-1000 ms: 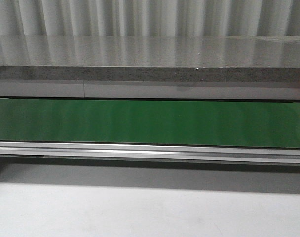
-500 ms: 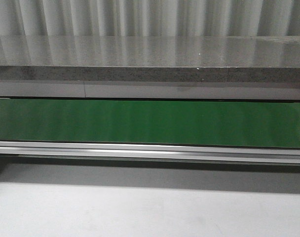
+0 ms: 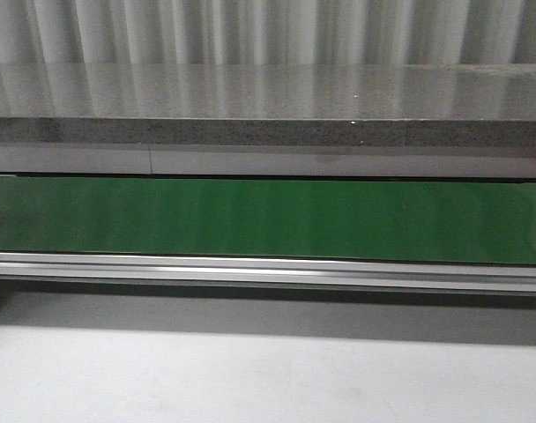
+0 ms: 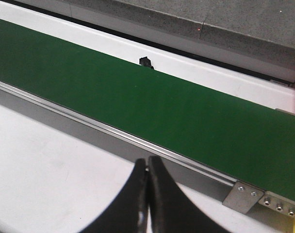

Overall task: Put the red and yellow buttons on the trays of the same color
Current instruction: 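Lower the red button onto the belt and open the left gripper, then move the left gripper to a yellow button in the pile and grasp, then set the yellow button on the belt and release with the left gripper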

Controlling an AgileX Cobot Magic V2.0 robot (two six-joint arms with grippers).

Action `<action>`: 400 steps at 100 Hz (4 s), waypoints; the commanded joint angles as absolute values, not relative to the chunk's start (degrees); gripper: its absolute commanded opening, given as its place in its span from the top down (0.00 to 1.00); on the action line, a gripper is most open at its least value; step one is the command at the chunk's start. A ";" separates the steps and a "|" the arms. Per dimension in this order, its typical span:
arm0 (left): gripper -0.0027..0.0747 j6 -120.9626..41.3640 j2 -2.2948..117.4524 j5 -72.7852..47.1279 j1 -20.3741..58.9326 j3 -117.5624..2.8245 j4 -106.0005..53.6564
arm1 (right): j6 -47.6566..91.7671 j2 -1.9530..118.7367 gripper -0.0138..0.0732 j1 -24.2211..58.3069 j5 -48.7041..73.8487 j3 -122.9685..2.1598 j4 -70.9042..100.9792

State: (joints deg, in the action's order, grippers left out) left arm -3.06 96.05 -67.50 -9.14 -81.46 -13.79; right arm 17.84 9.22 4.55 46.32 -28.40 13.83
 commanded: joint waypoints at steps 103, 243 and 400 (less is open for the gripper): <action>0.22 4.86 104.68 -55.64 -17.91 -86.80 -5.22 | 18.45 9.78 0.92 4.73 42.67 -29.80 14.11; 0.83 -1.42 84.29 -33.38 -15.62 -64.47 -4.92 | 18.45 9.78 0.92 4.73 42.67 -29.80 14.11; 0.90 -2.15 52.91 -16.48 14.13 -34.71 -6.11 | 18.45 9.78 0.92 4.73 42.67 -29.80 14.11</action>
State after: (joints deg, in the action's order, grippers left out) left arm -2.12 57.43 -20.52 13.59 -35.65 -5.18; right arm 17.84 9.22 4.55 46.32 -28.40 13.83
